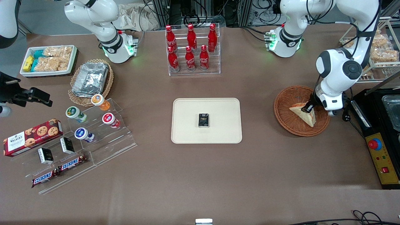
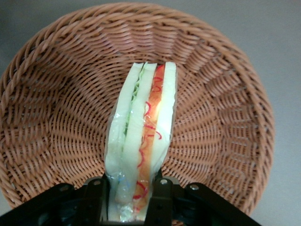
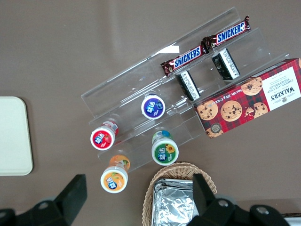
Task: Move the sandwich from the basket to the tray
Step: 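Lift the sandwich out of the basket and carry it toward the tray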
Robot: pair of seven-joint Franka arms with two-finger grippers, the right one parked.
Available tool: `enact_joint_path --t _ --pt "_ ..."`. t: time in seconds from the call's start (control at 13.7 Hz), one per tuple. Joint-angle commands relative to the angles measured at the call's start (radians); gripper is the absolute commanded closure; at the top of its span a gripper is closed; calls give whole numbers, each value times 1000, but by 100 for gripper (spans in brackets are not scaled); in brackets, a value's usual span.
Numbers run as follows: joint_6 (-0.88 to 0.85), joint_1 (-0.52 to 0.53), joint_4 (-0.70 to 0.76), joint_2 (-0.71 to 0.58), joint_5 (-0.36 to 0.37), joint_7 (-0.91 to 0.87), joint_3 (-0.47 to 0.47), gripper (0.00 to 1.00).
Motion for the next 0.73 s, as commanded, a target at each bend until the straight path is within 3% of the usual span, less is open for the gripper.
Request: enact_joint_path --t 0.0,0.36,0.66 --pt "-63 -6 2 -103 29 -43 -9 100" --pt "-395 -6 189 -178 31 72 -27 100" --pt "-814 -9 534 -151 37 164 -41 100"
